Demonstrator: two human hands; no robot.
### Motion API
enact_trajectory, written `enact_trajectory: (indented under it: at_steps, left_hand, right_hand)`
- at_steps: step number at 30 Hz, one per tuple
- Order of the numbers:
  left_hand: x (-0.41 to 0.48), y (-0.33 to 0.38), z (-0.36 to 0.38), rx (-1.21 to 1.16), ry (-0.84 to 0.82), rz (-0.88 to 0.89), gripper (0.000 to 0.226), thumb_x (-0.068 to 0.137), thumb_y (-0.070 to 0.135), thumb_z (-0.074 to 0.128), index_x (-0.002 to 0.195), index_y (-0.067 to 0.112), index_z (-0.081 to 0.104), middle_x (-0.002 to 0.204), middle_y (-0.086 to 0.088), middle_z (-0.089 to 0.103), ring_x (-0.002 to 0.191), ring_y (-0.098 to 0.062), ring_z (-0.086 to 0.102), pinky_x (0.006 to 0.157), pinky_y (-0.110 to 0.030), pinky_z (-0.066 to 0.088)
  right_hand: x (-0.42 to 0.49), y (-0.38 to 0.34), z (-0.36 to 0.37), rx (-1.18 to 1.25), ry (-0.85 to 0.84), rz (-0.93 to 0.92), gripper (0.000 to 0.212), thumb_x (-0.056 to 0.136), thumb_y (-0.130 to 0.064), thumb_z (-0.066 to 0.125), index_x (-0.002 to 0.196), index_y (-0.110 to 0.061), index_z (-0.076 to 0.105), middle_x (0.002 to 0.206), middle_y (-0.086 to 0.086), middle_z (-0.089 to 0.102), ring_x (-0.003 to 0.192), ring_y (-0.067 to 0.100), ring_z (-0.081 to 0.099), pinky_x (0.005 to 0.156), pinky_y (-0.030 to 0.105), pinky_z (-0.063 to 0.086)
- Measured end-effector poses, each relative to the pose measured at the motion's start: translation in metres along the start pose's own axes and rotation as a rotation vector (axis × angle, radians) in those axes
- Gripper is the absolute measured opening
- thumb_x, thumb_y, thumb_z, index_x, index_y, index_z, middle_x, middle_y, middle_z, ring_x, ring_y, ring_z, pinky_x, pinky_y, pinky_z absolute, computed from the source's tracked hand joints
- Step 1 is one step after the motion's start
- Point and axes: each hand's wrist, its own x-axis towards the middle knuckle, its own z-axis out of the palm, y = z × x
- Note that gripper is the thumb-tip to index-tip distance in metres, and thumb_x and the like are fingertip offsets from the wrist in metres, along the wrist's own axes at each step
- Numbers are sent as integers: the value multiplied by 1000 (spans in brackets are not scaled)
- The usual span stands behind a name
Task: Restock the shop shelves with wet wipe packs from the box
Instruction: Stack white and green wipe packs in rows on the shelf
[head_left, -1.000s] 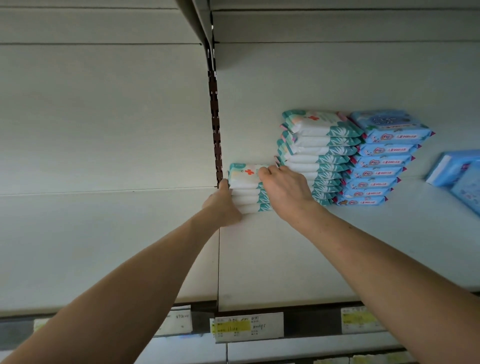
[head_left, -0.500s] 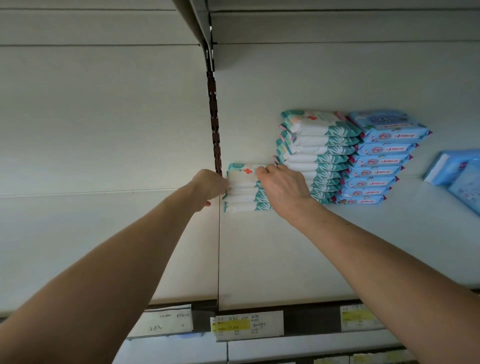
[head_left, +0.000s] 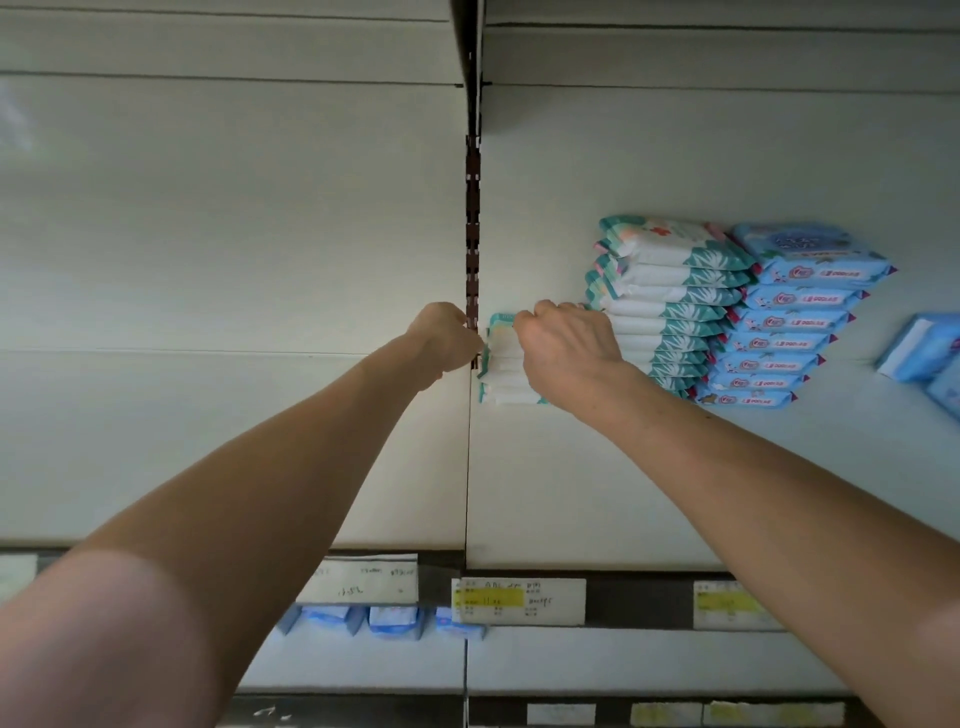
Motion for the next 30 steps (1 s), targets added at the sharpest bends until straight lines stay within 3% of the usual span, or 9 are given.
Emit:
enact_trajectory:
  at_steps: [2,4,7,11,14,17,19,24,30]
  left_hand:
    - [-9,-4,-10,21,32,-15,41,91,7,51,132,12,50,115,-14,59,92,-26,54,76,-33,47]
    - [-20,-9,-22,45,70,-36,51,90,7,50,141,12,43,121,-14,58,95,-25,55,73,-30,46]
    - [-40,-18,-40,46,143,-100,46,89,7,49,135,11,46,107,-12,57,86,-26,53,72,-29,43]
    - [-76,-31,-60,57,284,-195,15,86,5,49,86,19,49,94,-12,53,78,-26,49,69,-31,41]
    - [-110,-47,-68,62,403,-298,19,87,5,49,77,20,42,93,-13,54,79,-28,52,69,-30,44]
    - [-153,-61,-71,37,500,-379,10,91,6,49,97,13,52,101,-14,56,83,-26,52,68,-28,42]
    - [-186,-75,-73,-3,562,-452,28,92,6,49,120,5,52,110,-19,60,88,-29,56,70,-30,45]
    - [-298,-110,-74,-39,721,-651,12,87,4,46,82,15,45,91,-17,55,75,-27,49,58,-29,39]
    - [-452,-149,-65,-97,908,-908,19,91,7,46,108,15,44,94,-15,57,73,-26,46,59,-34,37]
  right_hand:
    - [-1,-5,-10,7,-6,-45,24,89,0,46,109,-10,55,110,8,59,98,28,57,69,31,30]
    - [0,-13,-20,2,-21,-89,23,88,0,47,105,-13,56,107,6,62,97,27,58,68,30,29]
    - [2,-33,-34,11,-23,-183,20,88,-2,48,99,-17,55,110,6,62,102,27,58,71,28,31]
    - [-1,-59,-44,74,16,-350,15,89,-4,46,91,-19,50,109,7,62,102,28,58,71,27,34]
    - [-13,-75,-50,98,53,-497,13,90,-6,44,87,-18,47,107,7,62,99,28,58,70,28,34]
    - [-30,-96,-56,133,70,-632,14,91,-7,44,95,-17,53,109,8,62,100,29,59,70,28,35]
    - [-49,-116,-62,151,67,-730,14,91,-7,45,95,-17,54,108,8,62,97,28,59,69,28,35]
    - [-119,-179,-85,208,83,-984,23,90,-6,46,106,-16,60,112,8,63,100,27,61,68,28,36]
    - [-235,-254,-119,267,157,-1308,15,90,-13,51,99,-19,61,109,7,66,101,27,62,66,27,36]
